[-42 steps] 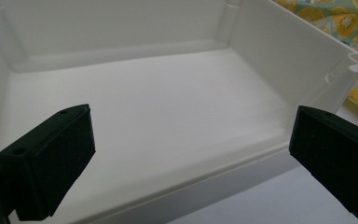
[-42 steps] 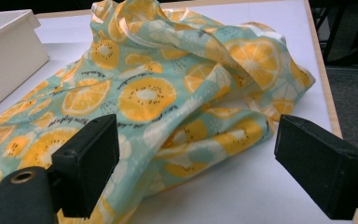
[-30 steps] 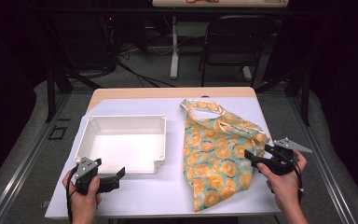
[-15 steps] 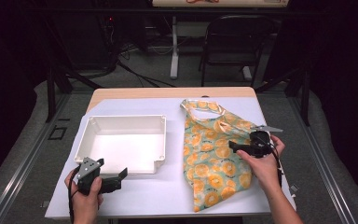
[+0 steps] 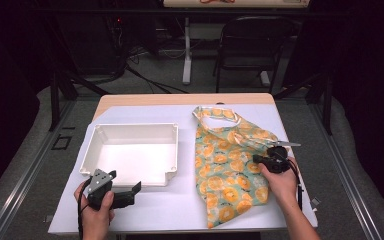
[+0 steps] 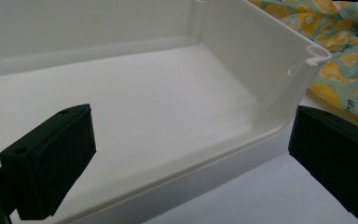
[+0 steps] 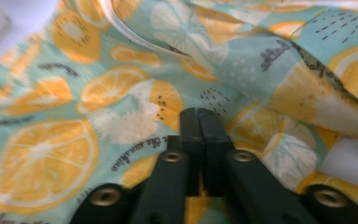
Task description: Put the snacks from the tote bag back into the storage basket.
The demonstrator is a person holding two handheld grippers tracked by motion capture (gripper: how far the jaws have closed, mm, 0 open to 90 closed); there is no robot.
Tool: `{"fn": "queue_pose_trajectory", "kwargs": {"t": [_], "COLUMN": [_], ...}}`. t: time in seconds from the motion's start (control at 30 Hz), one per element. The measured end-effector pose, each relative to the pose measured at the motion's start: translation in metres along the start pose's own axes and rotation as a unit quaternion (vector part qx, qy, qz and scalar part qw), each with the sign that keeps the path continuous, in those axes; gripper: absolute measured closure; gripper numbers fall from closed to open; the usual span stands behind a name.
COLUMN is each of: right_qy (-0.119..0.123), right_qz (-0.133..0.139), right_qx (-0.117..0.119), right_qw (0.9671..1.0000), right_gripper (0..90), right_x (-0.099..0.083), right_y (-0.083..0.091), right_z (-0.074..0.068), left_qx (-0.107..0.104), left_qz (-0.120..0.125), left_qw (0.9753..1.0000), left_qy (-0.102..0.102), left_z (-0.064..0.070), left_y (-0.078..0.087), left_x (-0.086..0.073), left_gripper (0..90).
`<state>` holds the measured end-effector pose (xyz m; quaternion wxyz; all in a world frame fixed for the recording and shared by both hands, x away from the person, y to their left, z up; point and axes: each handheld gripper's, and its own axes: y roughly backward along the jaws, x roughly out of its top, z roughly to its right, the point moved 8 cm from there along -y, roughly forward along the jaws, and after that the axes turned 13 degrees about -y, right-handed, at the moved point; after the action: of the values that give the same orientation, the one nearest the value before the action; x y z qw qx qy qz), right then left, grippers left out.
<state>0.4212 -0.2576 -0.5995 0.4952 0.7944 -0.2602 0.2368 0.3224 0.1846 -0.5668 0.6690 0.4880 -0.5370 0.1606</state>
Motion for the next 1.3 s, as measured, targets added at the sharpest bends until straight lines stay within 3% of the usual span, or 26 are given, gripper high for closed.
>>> {"fn": "queue_pose_trajectory", "kwargs": {"t": [0.17, 0.3, 0.4, 0.57, 0.63, 0.77, 0.9, 0.93, 0.97, 1.0, 1.03, 1.07, 1.1, 1.13, 1.17, 1.2, 1.23, 1.3], "right_qy": [0.022, 0.045, 0.063, 0.08, 0.09, 0.105, 0.128, 0.146, 0.146, 0.172, 0.174, 0.174, 0.172, 0.168, 0.168, 0.162, 0.159, 0.16], "right_qz": [0.028, 0.045, 0.064, 0.07, 0.07, 0.044, 0.025, 0.019, 0.019, 0.022, 0.022, 0.022, 0.022, 0.034, 0.034, 0.043, 0.057, 0.063], "right_qx": [0.036, 0.066, 0.065, 0.058, 0.052, 0.033, 0.008, -0.02, -0.02, -0.036, -0.032, -0.032, -0.025, -0.004, -0.004, 0.012, 0.04, 0.048], "right_qw": [0.9987, 0.9958, 0.9939, 0.9926, 0.9921, 0.9929, 0.9914, 0.9889, 0.9889, 0.9842, 0.984, 0.984, 0.9845, 0.9851, 0.9851, 0.9857, 0.9849, 0.984], "right_gripper": [90.0, 89.6, 62.2, 49.2, 38.0, 24.9, 32.3, 48.2, 48.2, 74.4, 84.0, 84.0, 89.7, 90.0, 90.0, 90.0, 90.0, 90.0], "right_x": [0.007, 0.01, 0.022, 0.038, 0.047, 0.05, 0.046, 0.042, 0.042, 0.039, 0.038, 0.038, 0.038, 0.041, 0.041, 0.042, 0.042, 0.041], "right_y": [0.021, 0.036, 0.037, 0.022, 0.006, -0.016, -0.029, -0.035, -0.035, -0.037, -0.036, -0.036, -0.033, -0.025, -0.025, -0.02, -0.008, -0.002], "right_z": [-0.012, -0.025, -0.033, -0.042, -0.046, -0.046, -0.046, -0.043, -0.043, -0.04, -0.041, -0.041, -0.043, -0.049, -0.049, -0.054, -0.064, -0.068], "left_qx": [-0.007, -0.024, -0.031, -0.042, -0.048, -0.055, -0.059, -0.063, -0.063, -0.064, -0.066, -0.067, -0.068, -0.069, -0.069, -0.07, -0.07, -0.071], "left_qz": [0.011, 0.018, 0.024, 0.028, 0.028, 0.026, 0.024, 0.022, 0.022, 0.02, 0.019, 0.019, 0.017, 0.02, 0.02, 0.02, 0.026, 0.026], "left_qw": [0.9999, 0.9993, 0.9989, 0.9984, 0.9982, 0.9979, 0.9977, 0.9974, 0.9974, 0.9973, 0.9971, 0.9971, 0.9971, 0.997, 0.997, 0.9969, 0.9968, 0.9967], "left_qy": [-0.004, -0.024, -0.027, -0.024, -0.023, -0.021, -0.025, -0.027, -0.027, -0.029, -0.031, -0.032, -0.032, -0.03, -0.03, -0.029, -0.028, -0.029], "left_z": [0.01, 0.026, 0.032, 0.039, 0.043, 0.047, 0.051, 0.054, 0.054, 0.055, 0.056, 0.057, 0.057, 0.058, 0.058, 0.059, 0.06, 0.062], "left_y": [0.0, -0.003, -0.007, -0.014, -0.019, -0.024, -0.027, -0.029, -0.029, -0.03, -0.03, -0.031, -0.031, -0.032, -0.032, -0.032, -0.033, -0.033], "left_x": [0.008, 0.021, 0.031, 0.041, 0.044, 0.046, 0.047, 0.047, 0.047, 0.047, 0.047, 0.048, 0.048, 0.05, 0.05, 0.051, 0.055, 0.056], "left_gripper": [1.1, 1.2, 1.4, 1.8, 1.9, 2.2, 2.3, 2.3, 2.3, 2.4, 2.3, 2.3, 2.4, 2.4, 2.6, 2.6, 3.5, 5.6]}}
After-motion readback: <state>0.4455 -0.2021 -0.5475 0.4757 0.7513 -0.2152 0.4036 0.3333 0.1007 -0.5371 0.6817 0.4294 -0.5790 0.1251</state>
